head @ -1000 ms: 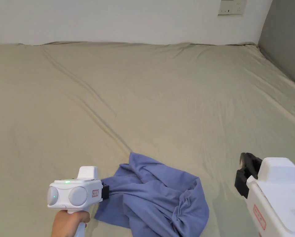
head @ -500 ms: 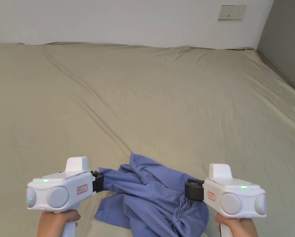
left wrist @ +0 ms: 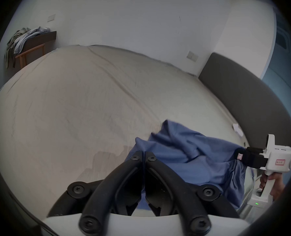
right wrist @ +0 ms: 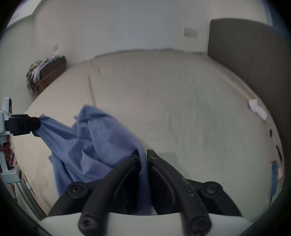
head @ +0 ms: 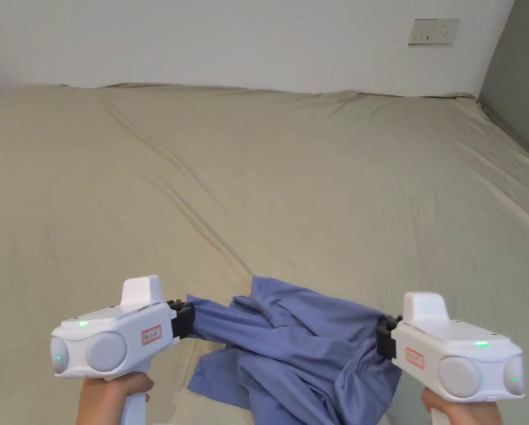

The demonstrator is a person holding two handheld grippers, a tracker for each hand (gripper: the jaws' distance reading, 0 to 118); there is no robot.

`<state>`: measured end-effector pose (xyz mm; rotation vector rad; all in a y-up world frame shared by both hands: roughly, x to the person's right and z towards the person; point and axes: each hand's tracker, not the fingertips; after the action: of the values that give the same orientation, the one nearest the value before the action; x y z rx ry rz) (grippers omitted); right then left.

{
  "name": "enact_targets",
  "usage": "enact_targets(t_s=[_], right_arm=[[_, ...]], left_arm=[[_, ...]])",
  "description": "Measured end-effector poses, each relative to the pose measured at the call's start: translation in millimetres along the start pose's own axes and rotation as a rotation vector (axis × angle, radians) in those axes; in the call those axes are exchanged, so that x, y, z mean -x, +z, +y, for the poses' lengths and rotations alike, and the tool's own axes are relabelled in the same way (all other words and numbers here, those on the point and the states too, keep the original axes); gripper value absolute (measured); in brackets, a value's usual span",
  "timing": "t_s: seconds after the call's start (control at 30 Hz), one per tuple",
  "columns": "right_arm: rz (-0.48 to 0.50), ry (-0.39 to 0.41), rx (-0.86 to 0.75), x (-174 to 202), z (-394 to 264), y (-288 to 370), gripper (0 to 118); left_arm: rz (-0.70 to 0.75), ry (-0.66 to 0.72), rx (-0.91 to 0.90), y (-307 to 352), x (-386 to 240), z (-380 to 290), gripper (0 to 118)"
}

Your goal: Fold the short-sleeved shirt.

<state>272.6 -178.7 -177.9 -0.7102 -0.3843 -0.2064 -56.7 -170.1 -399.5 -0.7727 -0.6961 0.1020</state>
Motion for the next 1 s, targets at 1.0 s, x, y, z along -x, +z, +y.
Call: enact_targets(t_s=[1.0], right_arm=[[-0.097,0.272,-0.667,-25,396,103,6]], left_arm=[[0.174,-0.256,-0.668,87,-150,416,1]])
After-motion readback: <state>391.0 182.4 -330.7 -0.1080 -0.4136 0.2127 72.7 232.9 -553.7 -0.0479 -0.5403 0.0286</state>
